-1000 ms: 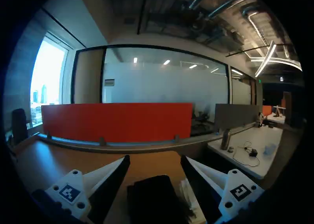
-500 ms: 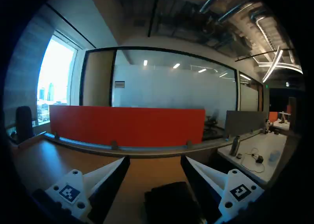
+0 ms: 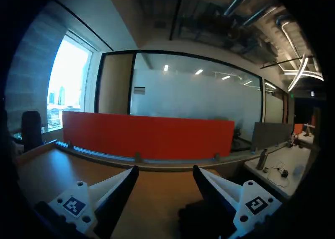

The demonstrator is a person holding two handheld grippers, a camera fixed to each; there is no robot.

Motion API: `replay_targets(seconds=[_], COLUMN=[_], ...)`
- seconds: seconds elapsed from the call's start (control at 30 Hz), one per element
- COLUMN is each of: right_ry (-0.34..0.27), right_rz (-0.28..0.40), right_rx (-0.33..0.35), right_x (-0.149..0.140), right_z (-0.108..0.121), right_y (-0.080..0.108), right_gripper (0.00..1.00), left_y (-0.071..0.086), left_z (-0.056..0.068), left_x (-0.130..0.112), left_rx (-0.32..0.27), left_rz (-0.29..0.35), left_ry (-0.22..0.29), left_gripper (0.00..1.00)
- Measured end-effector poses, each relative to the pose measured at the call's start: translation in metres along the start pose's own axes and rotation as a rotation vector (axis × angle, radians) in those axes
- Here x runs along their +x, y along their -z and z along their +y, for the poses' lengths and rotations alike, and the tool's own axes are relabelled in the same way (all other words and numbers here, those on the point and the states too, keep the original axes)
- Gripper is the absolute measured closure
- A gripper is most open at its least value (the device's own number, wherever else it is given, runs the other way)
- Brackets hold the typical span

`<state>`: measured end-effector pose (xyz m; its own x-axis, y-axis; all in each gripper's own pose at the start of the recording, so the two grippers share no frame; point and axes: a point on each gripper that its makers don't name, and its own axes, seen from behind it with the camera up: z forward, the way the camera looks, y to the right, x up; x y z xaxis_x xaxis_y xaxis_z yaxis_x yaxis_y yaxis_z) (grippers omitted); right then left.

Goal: Fold towel

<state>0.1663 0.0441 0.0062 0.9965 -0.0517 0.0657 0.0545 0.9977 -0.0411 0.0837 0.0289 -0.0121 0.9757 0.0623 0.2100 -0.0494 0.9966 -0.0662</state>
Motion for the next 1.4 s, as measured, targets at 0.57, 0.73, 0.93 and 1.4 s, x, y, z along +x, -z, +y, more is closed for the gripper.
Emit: replay_targets(seconds=[0.57,0.73,0.93,1.4], right_ry=[-0.003,-0.027,-0.055,-0.039], right_rz=[-0.013,-0.013,-0.015,-0.016], right_rx=[0.027,0.011,0.000,0.016], right_x=[0.001,0.003,0.000,-0.001], right_z=[-0.050,-0.052,-0.058,-0.069], right_y=[-0.007,-0.008,-0.007,-0.009], right_gripper=[0.00,0.00,0.00,0.00], left_y=[-0.002,-0.004,-0.009,-0.015], left_z=[-0.010,-0.013,-0.017,-0.020], left_x=[0.028,0.030,0.032,0.024], left_rx=[0.019,0.031,0.041,0.033], left_rz=[0.095,0.106,0.117,0.118], left_ry=[0.035,0.043,0.053,0.035], left_gripper=[0.14,0.14,0.14,0.14])
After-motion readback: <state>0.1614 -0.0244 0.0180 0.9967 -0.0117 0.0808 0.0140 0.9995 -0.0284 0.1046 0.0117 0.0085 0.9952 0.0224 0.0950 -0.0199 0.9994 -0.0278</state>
